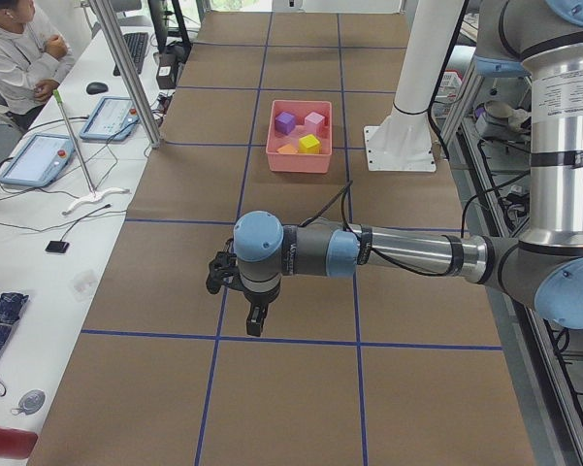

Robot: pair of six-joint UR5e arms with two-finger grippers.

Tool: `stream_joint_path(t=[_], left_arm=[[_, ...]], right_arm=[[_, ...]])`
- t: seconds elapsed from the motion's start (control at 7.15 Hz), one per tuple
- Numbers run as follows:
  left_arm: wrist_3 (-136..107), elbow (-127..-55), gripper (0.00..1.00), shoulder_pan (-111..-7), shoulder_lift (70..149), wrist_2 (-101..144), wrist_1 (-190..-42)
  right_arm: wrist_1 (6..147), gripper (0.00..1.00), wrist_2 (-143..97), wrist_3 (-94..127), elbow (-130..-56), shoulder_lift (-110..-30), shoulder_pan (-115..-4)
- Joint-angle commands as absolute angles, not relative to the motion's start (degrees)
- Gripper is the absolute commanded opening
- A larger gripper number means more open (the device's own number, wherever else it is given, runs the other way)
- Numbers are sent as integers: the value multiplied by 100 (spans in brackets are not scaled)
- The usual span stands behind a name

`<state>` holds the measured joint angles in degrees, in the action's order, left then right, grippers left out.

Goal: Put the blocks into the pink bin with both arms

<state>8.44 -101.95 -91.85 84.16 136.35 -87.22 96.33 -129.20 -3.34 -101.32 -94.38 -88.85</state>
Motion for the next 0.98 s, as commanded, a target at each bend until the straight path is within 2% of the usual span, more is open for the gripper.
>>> stream_joint_path(t=[0.0,0.84], left_arm=[[835,-10187,100,-9193,8411,13632,-8719],[844,-10151,100,-9185,8411,13623,-8719]], right_arm=[[9633,100,-12920,-334,-10151,-9448,-8886],[9633,100,-12920,-343,-10257,-9536,-8886]])
